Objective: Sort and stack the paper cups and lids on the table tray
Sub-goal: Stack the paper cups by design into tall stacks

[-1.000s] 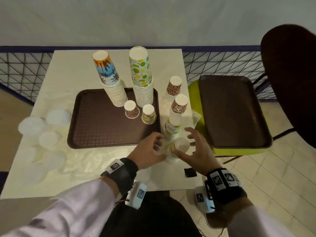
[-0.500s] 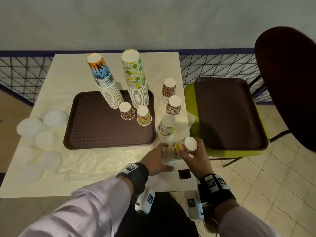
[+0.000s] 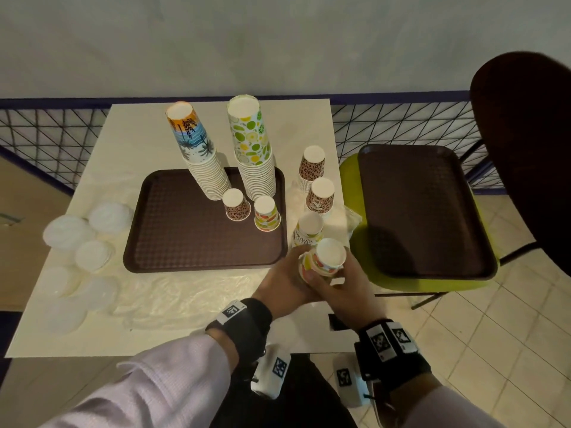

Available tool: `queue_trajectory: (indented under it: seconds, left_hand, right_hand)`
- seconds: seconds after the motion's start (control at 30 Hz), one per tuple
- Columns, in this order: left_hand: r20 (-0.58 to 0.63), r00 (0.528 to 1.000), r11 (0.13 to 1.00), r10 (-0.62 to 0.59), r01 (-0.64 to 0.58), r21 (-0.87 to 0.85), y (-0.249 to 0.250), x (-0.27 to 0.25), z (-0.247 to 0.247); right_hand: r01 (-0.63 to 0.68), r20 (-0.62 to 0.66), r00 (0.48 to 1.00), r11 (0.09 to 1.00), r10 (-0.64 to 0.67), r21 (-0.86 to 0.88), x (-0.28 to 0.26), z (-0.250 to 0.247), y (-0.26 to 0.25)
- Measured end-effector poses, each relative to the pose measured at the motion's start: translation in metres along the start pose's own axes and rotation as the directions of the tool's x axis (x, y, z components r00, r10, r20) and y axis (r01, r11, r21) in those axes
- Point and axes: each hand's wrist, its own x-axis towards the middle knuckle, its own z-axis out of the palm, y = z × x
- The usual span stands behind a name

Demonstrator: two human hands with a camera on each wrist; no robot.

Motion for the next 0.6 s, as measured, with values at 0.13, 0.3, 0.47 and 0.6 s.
queue_trajectory:
  seconds: [0.13,0.3,0.47,0.6]
  left_hand:
    - [0.006,0.988,0.967,-0.154,0.152,-0.204,0.001,-0.005,-0.016]
    - [-0.020,0.990,0.956,-0.137,0.127,-0.263,-0.008,-0.013,-0.044]
    - [-0.070,0.975,0.935,-0.211,0.180,-0.306,-0.006,-0.024,-0.067]
    - [-0.098,0.969,0.933,-0.226,0.186,-0.307,-0.011,-0.027,-0.076]
  right_hand:
    - [0.081,0.167,0.984,0.994,-0.067,-0.076,0.007,0.009,-0.022]
    - [0.044,0.094,0.994,0.998,-0.047,0.043,0.017,-0.001,-0.033]
    - [-0.120,-0.140,0.983,0.993,0.117,-0.015,0.053,0.006,-0.003]
    - [-0.152,-0.047,0.988,0.984,0.148,-0.099,0.076,0.027,0.021]
